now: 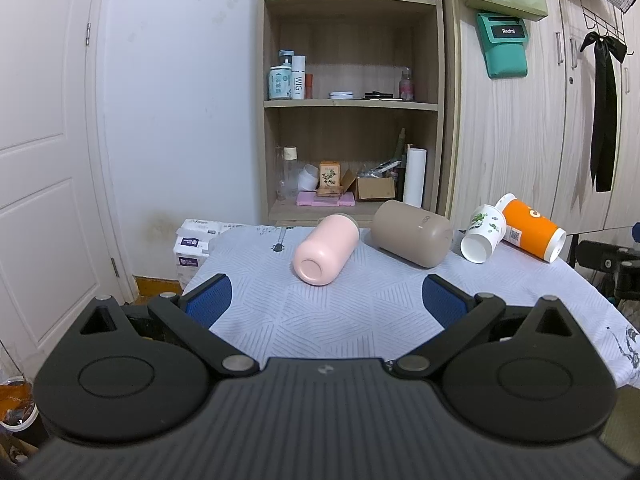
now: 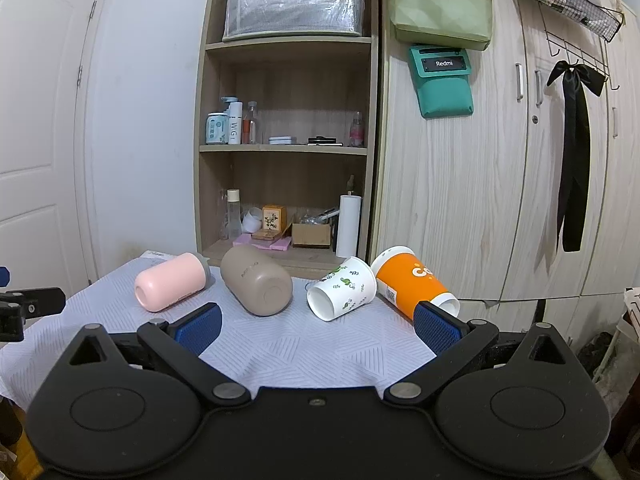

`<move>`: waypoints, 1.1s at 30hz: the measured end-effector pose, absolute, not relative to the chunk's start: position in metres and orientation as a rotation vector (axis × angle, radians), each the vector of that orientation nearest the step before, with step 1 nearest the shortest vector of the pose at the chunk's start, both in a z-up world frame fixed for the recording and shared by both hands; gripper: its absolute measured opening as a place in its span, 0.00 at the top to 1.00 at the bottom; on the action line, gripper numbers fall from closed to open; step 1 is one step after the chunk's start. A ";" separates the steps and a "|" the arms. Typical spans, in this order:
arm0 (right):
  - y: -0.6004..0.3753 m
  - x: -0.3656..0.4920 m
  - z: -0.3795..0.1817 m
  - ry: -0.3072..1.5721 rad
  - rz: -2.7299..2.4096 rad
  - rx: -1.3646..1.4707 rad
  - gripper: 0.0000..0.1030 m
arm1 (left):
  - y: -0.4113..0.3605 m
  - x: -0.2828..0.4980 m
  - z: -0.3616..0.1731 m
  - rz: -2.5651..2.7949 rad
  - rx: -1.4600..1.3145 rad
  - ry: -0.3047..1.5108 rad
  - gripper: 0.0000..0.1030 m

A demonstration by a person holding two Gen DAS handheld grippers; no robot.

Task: Flip cup upright

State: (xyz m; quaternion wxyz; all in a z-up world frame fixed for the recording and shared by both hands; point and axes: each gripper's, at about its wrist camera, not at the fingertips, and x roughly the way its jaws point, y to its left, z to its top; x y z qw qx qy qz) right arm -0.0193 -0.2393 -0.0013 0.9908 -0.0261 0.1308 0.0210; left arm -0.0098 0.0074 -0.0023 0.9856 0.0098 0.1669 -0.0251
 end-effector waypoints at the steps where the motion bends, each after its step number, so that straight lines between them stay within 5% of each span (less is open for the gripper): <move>1: -0.239 -0.019 -0.001 0.264 0.043 -0.054 0.00 | 0.007 -0.010 -0.002 -0.050 0.019 0.336 0.00; 33: -0.223 -0.003 -0.001 0.317 0.157 -0.046 0.00 | 0.013 0.005 0.016 -0.157 0.024 0.385 0.00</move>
